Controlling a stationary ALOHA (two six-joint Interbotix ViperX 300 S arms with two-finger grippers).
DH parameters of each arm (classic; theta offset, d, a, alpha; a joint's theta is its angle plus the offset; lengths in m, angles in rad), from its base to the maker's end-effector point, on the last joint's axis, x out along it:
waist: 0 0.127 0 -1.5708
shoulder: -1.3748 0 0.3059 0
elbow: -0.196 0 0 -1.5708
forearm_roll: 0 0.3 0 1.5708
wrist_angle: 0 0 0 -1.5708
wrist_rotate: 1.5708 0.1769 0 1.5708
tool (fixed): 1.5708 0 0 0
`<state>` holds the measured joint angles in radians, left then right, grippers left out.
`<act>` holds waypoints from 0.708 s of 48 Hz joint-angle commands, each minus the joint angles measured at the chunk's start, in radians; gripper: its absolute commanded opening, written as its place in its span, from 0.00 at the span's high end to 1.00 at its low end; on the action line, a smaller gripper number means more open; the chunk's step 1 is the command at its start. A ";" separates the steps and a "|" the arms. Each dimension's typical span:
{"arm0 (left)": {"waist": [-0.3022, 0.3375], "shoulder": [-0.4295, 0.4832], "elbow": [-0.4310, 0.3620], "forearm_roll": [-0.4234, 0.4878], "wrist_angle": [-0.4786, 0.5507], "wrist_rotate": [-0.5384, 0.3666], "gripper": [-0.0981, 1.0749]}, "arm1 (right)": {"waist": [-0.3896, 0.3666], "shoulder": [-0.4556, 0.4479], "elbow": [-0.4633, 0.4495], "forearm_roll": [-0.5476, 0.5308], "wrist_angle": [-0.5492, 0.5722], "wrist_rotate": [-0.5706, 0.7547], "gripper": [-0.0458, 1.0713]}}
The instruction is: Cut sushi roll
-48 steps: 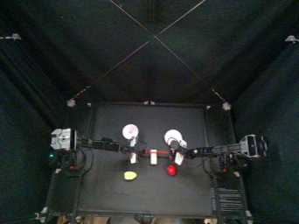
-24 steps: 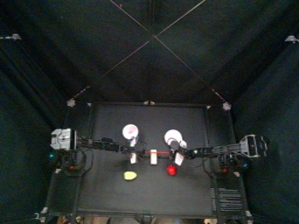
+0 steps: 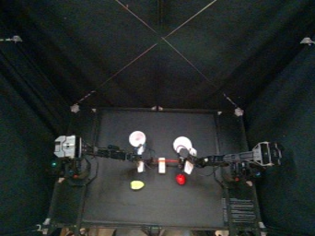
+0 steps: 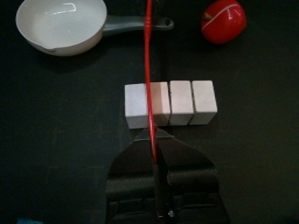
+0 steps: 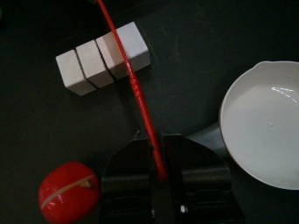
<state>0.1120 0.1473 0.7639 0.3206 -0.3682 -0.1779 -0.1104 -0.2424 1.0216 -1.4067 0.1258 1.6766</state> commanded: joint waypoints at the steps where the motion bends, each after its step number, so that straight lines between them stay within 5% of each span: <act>1: -0.025 0.002 -0.028 0.006 -0.006 -0.003 0.74 | -0.018 -0.012 -0.031 0.005 0.025 0.011 0.71; 34: -0.025 0.051 -0.052 0.006 0.032 -0.003 0.74 | -0.012 0.064 -0.052 0.029 0.037 0.011 0.71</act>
<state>0.1104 0.2025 0.7363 0.3221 -0.3405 -0.1795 -0.1104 -0.1687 1.0094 -1.3837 0.1350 1.6766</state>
